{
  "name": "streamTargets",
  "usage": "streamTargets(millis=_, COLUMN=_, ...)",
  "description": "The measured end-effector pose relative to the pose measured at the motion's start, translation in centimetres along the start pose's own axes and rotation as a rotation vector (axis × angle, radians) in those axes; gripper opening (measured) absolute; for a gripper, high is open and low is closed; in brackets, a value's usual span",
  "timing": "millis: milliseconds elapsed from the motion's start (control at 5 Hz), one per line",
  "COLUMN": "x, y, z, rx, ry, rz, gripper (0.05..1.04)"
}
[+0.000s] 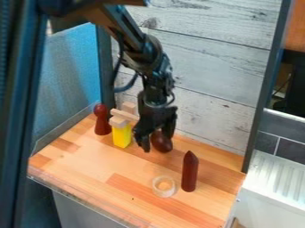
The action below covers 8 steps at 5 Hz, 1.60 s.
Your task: Place the ball on top of the ring
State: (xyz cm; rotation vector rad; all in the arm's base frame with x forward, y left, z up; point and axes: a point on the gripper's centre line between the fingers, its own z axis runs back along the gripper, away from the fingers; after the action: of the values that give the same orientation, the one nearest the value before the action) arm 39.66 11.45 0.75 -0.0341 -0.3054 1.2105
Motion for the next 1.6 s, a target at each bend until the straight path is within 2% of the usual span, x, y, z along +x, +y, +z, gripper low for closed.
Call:
streamTargets(millis=200, x=0.2, y=-0.1, z=0.6, rx=-0.031, ry=-0.012, rz=-0.007, gripper=1.000)
streamTargets(millis=400, x=0.7, y=-0.2, z=0.9, rx=0.011, ry=-0.046, rz=-0.003, gripper=1.000)
streamTargets(millis=600, x=0.7, y=0.1, z=-1.0, rx=0.102, ry=-0.049, rz=0.004, gripper=1.000)
streamTargets(millis=800, x=1.4, y=-0.4, z=-1.5, rx=0.115, ry=-0.068, rz=0.005, gripper=1.000)
streamTargets(millis=1200, x=1.5, y=-0.5, z=-3.4, rx=0.144, ry=-0.042, rz=-0.010, gripper=0.971)
streamTargets(millis=1400, x=1.5, y=-0.4, z=-4.2, rx=0.176, ry=-0.028, rz=-0.008, gripper=0.850)
streamTargets(millis=1600, x=1.7, y=-0.5, z=-4.1, rx=0.178, ry=-0.031, rz=0.004, gripper=0.710)
